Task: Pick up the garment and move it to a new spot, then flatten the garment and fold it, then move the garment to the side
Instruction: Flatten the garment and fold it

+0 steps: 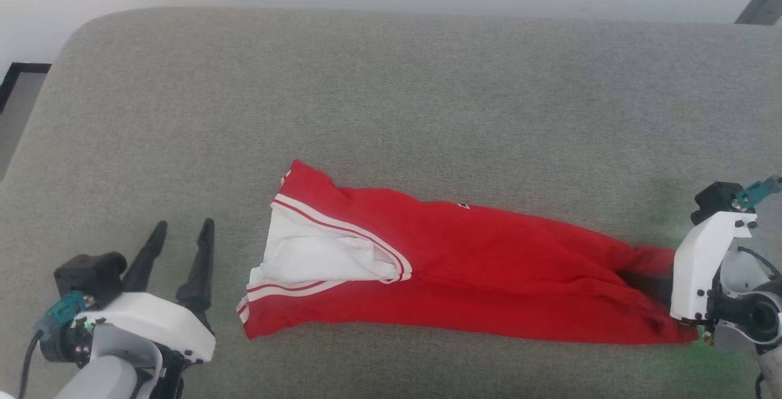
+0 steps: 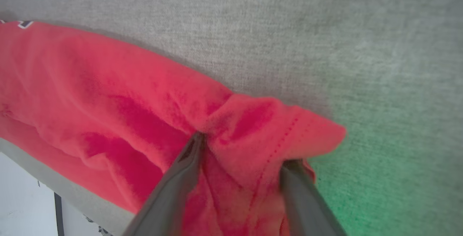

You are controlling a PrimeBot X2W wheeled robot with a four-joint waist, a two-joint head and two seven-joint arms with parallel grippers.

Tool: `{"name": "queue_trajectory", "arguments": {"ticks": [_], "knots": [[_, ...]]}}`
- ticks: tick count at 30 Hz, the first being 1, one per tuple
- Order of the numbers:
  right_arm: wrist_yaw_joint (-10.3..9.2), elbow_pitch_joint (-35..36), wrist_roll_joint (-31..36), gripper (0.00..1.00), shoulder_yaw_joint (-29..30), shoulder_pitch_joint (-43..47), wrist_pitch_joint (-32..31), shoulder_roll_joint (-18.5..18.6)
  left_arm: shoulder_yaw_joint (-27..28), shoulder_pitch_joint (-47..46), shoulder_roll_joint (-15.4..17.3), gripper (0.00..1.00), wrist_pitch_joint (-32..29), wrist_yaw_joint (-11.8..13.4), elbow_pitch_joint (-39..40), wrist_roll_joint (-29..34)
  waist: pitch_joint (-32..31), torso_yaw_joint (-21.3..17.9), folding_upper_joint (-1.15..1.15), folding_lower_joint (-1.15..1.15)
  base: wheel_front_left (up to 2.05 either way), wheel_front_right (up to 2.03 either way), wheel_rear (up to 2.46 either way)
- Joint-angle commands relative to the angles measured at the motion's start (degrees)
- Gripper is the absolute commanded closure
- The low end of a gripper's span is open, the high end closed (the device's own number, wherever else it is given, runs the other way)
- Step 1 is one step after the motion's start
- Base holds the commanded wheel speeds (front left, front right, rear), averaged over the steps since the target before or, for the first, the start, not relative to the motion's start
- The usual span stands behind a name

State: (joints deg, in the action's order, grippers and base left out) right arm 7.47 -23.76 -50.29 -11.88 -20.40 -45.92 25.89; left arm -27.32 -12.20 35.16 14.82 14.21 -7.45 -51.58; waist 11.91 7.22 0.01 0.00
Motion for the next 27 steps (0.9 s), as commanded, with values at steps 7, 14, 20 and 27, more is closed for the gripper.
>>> {"name": "queue_trajectory", "arguments": {"ticks": [7, 14, 20, 27], "knots": [[0.01, -1.8, -3.9, 1.00, -2.1, -0.3, 1.2, 0.7, 8.1, 4.1, -4.4, 0.00, 0.4, -2.7, 0.2, 5.0, -0.1, 0.5, -0.01, 0.00, 0.00, 0.00, 0.00], [-0.06, -1.3, -5.3, 1.00, 1.0, -1.5, 2.7, 6.3, 13.3, 7.3, -7.4, 0.00, 0.4, -4.7, 0.8, 8.2, -0.1, -0.8, -0.01, 0.00, 0.00, 0.00, 0.00], [-0.03, -4.5, -5.5, 1.00, 4.6, -3.3, 4.7, 11.6, 15.8, 7.8, -10.1, 0.00, 0.4, -7.1, 0.4, 10.1, 0.9, -2.1, -0.01, 0.00, 0.00, 0.00, 0.00], [-0.02, -11.6, -4.3, 1.00, 6.4, -7.4, 6.7, 15.5, 17.4, 6.1, -12.1, 0.00, 0.4, -9.0, -0.8, 12.1, 2.1, -3.3, -0.01, 0.00, 0.00, 0.00, 0.00]]}}
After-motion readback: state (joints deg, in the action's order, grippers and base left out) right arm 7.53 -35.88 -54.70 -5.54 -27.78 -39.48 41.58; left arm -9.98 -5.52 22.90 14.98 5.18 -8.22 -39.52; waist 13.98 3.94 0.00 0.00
